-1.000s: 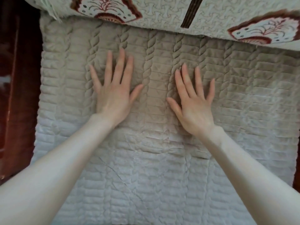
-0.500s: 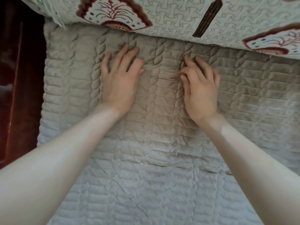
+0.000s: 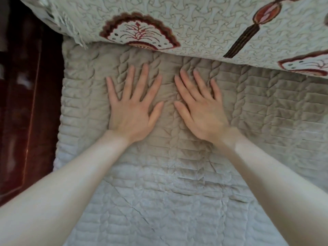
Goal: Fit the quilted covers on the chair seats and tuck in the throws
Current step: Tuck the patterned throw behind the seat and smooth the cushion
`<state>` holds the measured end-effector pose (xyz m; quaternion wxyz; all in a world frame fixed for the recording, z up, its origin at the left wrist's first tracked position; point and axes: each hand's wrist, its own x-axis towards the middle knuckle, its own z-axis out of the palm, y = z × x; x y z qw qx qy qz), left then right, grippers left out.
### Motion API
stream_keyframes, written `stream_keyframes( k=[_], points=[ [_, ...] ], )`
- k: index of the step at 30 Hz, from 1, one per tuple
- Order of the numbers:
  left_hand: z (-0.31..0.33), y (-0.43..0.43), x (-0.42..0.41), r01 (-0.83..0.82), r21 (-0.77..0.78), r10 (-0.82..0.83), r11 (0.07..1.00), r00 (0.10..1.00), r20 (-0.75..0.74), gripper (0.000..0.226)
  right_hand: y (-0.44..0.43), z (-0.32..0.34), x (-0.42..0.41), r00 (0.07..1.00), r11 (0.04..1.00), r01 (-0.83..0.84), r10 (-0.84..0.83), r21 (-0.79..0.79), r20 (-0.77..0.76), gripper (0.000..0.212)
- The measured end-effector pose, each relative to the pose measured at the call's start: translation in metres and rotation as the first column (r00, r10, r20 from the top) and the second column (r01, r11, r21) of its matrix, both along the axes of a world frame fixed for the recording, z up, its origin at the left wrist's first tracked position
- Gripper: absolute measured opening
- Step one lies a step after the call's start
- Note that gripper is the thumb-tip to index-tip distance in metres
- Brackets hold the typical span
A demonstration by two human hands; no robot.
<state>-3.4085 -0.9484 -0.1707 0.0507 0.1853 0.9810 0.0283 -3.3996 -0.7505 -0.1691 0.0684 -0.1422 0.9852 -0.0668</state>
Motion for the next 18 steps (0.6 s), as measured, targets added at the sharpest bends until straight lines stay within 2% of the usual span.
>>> stream_keyframes(
  k=[4,8,13,16,18],
  points=[
    [0.003,0.0,-0.006,-0.026,0.026,0.026,0.999,1.0,0.005,0.06,-0.005,0.002,-0.006,0.999,0.999,0.034,-0.034,0.006,-0.004,0.06],
    [0.008,-0.001,-0.031,-0.064,-0.003,0.064,0.998,0.998,0.005,0.065,0.002,0.006,-0.032,0.999,0.999,-0.045,0.044,0.024,0.023,0.065],
    [0.007,-0.002,-0.04,-0.09,0.049,0.09,0.995,0.996,-0.007,0.067,0.0,0.007,-0.037,0.999,1.0,0.002,-0.001,-0.017,0.048,0.068],
    [0.002,-0.004,-0.052,-0.141,0.011,0.141,0.99,0.99,0.006,0.07,0.003,0.004,-0.044,0.999,1.0,0.026,-0.025,-0.015,0.039,0.068],
    [0.002,-0.001,-0.056,-0.14,0.001,0.14,0.99,0.989,0.038,0.073,0.002,0.002,-0.049,0.996,0.999,0.032,-0.032,-0.002,0.085,0.07]
  ],
)
